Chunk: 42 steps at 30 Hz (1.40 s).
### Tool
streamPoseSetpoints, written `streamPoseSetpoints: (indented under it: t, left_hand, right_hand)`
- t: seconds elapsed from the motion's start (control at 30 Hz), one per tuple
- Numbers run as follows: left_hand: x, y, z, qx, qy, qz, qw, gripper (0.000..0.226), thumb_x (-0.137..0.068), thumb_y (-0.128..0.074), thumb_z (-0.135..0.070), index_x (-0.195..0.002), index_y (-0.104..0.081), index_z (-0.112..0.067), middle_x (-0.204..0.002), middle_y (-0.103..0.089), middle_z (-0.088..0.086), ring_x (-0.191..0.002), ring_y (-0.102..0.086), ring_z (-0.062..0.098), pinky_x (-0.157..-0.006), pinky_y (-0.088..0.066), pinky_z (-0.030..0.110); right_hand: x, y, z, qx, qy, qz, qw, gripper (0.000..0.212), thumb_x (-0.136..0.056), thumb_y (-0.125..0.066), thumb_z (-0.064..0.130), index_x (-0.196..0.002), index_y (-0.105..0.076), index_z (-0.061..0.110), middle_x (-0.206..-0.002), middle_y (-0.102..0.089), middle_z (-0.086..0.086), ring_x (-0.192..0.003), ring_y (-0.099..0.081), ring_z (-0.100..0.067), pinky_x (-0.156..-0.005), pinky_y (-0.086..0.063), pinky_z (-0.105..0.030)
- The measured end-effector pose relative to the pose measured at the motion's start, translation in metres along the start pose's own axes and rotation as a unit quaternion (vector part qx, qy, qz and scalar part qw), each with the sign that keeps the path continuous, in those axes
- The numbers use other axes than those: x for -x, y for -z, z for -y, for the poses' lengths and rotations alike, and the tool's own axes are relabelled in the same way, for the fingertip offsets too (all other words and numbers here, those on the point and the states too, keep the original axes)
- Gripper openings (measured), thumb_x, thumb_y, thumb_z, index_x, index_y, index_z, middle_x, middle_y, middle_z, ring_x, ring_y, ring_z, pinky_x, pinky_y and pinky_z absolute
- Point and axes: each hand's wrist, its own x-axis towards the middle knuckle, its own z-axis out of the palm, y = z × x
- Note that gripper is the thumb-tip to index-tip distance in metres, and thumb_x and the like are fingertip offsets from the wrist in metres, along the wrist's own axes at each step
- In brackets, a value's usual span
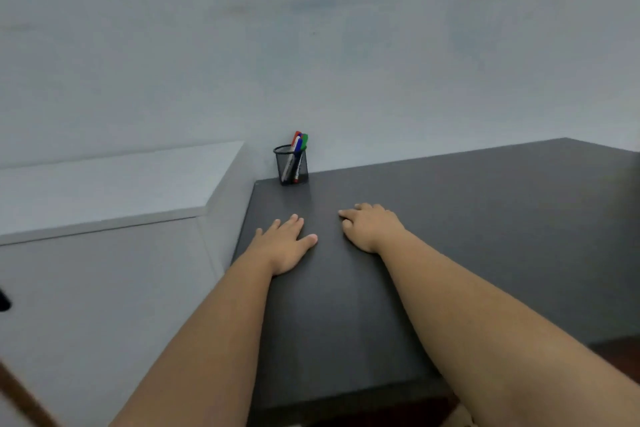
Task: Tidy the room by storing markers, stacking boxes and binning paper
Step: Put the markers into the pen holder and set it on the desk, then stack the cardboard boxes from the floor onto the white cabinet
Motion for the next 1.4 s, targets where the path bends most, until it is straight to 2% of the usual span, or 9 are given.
streamPoseSetpoints:
  t: [0.33,0.5,0.67,0.8,0.93,1.07,1.13,1.3,1.4]
  left_hand:
    - [0.177,-0.02,-0.03,0.019,-0.006,-0.002,1.0,0.068,-0.1,-0.03,-0.058,-0.158,-0.016,-0.026,-0.166,-0.006,-0.009,-0.153,-0.005,0.021,-0.121,-0.004,0.051]
    - [0.247,-0.036,-0.051,-0.002,-0.005,-0.054,0.999,0.065,-0.102,-0.03,-0.053,-0.158,-0.017,-0.022,-0.166,-0.008,-0.005,-0.153,-0.007,0.024,-0.12,-0.004,0.054]
    - [0.305,-0.065,-0.08,0.036,0.004,-0.075,0.996,0.073,-0.099,-0.047,-0.047,-0.158,-0.015,-0.018,-0.167,-0.001,-0.003,-0.153,-0.001,0.027,-0.12,-0.009,0.059]
    - [0.353,-0.111,-0.107,0.073,0.002,-0.076,0.994,0.074,-0.097,-0.054,-0.041,-0.157,-0.019,-0.016,-0.166,0.0,0.0,-0.153,-0.004,0.026,-0.121,-0.014,0.055]
    - [0.395,-0.154,-0.136,0.05,0.007,-0.022,0.998,0.071,-0.098,-0.051,-0.043,-0.157,-0.02,-0.018,-0.166,-0.001,0.002,-0.152,-0.005,0.031,-0.12,-0.016,0.053]
    - [0.431,-0.183,-0.156,0.016,0.005,0.03,0.999,0.072,-0.097,-0.05,-0.048,-0.158,-0.019,-0.024,-0.166,-0.007,0.001,-0.152,-0.009,0.034,-0.119,-0.018,0.056]
    - [0.448,-0.192,-0.167,0.011,0.007,0.038,0.999,0.073,-0.097,-0.05,-0.049,-0.157,-0.02,-0.022,-0.166,-0.01,0.001,-0.152,-0.009,0.033,-0.12,-0.019,0.054]
    - [0.486,-0.201,-0.194,0.016,0.008,0.057,0.998,0.073,-0.096,-0.053,-0.044,-0.157,-0.02,-0.023,-0.166,-0.009,0.0,-0.152,-0.009,0.029,-0.121,-0.016,0.054]
    - [0.503,-0.203,-0.205,0.029,0.009,0.06,0.998,0.075,-0.095,-0.054,-0.042,-0.158,-0.017,-0.024,-0.166,-0.005,-0.002,-0.153,-0.006,0.028,-0.122,-0.013,0.054]
  right_hand:
    - [0.182,0.02,-0.029,-0.016,0.01,0.018,1.0,0.048,-0.1,-0.028,0.04,-0.147,-0.035,0.038,-0.159,-0.026,0.0,-0.143,-0.029,-0.028,-0.113,-0.024,-0.045]
    - [0.26,0.025,-0.054,-0.036,0.012,0.003,0.999,0.047,-0.101,-0.027,0.036,-0.147,-0.037,0.036,-0.159,-0.028,0.0,-0.143,-0.03,-0.026,-0.117,-0.021,-0.046]
    - [0.35,0.03,-0.096,-0.085,0.002,0.018,0.996,0.055,-0.094,-0.05,0.022,-0.147,-0.039,0.03,-0.16,-0.021,0.001,-0.145,-0.023,-0.025,-0.118,-0.024,-0.044]
    - [0.419,0.028,-0.145,-0.123,-0.115,0.116,0.979,0.04,-0.095,-0.05,0.022,-0.135,-0.054,0.02,-0.142,-0.05,-0.007,-0.127,-0.048,-0.027,-0.108,-0.038,-0.041]
    - [0.499,0.025,-0.196,-0.048,-0.16,0.198,0.966,0.038,-0.097,-0.05,0.02,-0.132,-0.058,0.006,-0.137,-0.054,-0.011,-0.124,-0.051,-0.03,-0.105,-0.04,-0.038]
    - [0.558,-0.004,-0.262,-0.015,-0.235,0.267,0.934,0.03,-0.087,-0.056,0.03,-0.102,-0.066,0.007,-0.11,-0.063,-0.015,-0.092,-0.061,-0.03,-0.083,-0.051,-0.038]
    - [0.577,-0.021,-0.292,-0.016,-0.25,0.273,0.929,0.034,-0.085,-0.056,0.036,-0.102,-0.066,0.009,-0.11,-0.064,-0.015,-0.094,-0.062,-0.03,-0.087,-0.053,-0.041]
    - [0.633,-0.023,-0.286,-0.053,-0.248,0.262,0.931,0.033,-0.091,-0.053,0.028,-0.11,-0.067,0.005,-0.114,-0.064,-0.013,-0.104,-0.063,-0.032,-0.094,-0.053,-0.043]
    - [0.646,-0.018,-0.271,-0.083,-0.22,0.234,0.944,0.031,-0.093,-0.052,0.024,-0.111,-0.067,0.003,-0.108,-0.063,-0.01,-0.093,-0.059,-0.027,-0.094,-0.049,-0.039]
